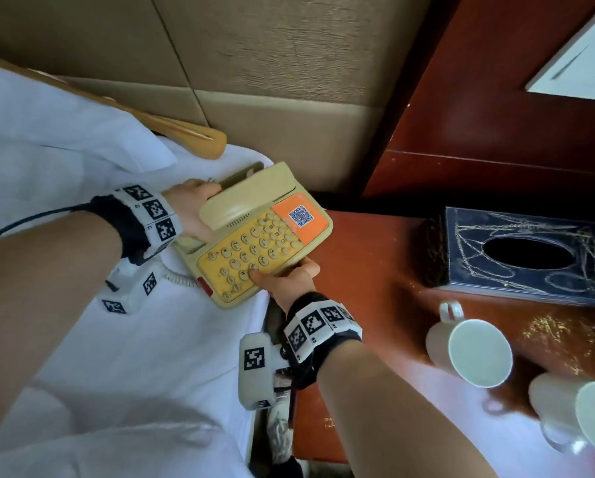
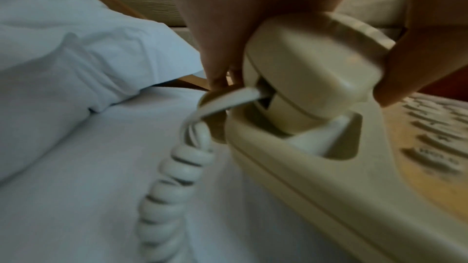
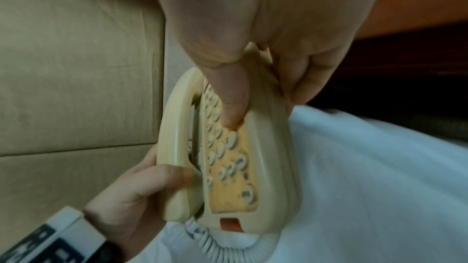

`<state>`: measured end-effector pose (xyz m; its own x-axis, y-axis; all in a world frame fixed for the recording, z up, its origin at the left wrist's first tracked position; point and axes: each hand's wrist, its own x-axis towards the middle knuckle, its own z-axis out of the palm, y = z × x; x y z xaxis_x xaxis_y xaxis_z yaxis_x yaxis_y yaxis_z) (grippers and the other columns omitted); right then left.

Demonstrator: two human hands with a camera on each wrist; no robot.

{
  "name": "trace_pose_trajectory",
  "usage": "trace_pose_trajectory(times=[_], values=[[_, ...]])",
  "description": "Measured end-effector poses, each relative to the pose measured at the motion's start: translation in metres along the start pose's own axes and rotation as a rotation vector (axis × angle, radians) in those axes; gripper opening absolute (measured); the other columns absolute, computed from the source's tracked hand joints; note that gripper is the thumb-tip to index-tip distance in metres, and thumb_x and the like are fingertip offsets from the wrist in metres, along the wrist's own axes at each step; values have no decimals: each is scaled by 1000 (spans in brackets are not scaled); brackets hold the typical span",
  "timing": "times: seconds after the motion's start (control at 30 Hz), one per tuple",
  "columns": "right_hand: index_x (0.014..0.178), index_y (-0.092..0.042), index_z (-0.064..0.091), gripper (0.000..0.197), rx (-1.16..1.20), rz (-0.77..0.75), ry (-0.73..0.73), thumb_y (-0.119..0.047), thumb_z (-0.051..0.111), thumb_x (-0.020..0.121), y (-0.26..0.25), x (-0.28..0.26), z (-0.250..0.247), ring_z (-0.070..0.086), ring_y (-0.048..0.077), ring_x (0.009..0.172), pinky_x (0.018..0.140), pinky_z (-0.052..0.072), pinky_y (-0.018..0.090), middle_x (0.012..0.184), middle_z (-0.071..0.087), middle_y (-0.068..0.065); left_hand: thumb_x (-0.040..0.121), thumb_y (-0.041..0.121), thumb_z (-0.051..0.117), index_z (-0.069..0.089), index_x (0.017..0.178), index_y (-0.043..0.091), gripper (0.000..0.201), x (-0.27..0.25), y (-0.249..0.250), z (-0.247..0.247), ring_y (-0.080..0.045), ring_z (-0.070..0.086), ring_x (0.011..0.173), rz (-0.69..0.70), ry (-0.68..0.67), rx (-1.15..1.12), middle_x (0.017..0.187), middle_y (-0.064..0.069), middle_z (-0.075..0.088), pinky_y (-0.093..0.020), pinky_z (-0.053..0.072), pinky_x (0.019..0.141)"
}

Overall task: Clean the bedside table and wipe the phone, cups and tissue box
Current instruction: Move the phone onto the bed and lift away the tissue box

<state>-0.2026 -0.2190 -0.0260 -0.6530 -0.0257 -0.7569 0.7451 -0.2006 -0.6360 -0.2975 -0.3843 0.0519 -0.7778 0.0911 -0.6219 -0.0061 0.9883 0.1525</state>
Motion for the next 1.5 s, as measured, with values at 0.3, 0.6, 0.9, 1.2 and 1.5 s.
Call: trace_pose_trajectory(times=[0.3, 0.6, 0.9, 1.2, 1.5], values=[[130, -16, 28, 61, 83, 77, 118, -46, 58, 86, -16, 27, -14, 62, 19, 94, 69, 52, 25, 118, 56, 6, 72, 25, 73, 25, 144, 17, 87, 15, -18, 9, -29, 32, 132, 19, -27, 81, 148, -9, 22, -33, 33, 104], [115, -17, 31, 30, -192, -20, 76, -42, 32, 98, -42, 35, -26, 64, 26, 71, 56, 57, 31, 108, 58, 16, 68, 33, 74, 27, 140, 18, 87, 18, -22, 4, -30, 40, 126, -15, 14, 118, 142, -10, 34, -38, 37, 101], [91, -13, 29, 18, -285, -47, -194, -29, 35, 99, -18, 9, 33, 54, 23, 51, 50, 50, 30, 64, 55, 11, 85, 22, 63, 26, 143, 19, 68, 18, -41, -8, -33, 41, 126, -95, 188, 158, 140, -14, 39, -39, 35, 102], [102, -12, 36, 19, -541, -122, -169, -30, 40, 97, -21, 12, 23, 53, 16, 57, 58, 47, 28, 69, 56, 2, 87, 20, 60, 23, 145, 26, 69, 10, -32, -5, -33, 23, 138, -84, 239, 69, 150, -10, 25, -38, 10, 118], [125, -8, 45, 34, -882, -329, -135, -22, 47, 94, -52, -36, -35, 60, 26, 98, 78, 46, 29, 97, 55, 4, 84, 19, 61, 27, 145, 26, 70, -21, 33, 3, -30, 22, 139, 32, 343, -119, 153, -3, 19, -38, 23, 114]])
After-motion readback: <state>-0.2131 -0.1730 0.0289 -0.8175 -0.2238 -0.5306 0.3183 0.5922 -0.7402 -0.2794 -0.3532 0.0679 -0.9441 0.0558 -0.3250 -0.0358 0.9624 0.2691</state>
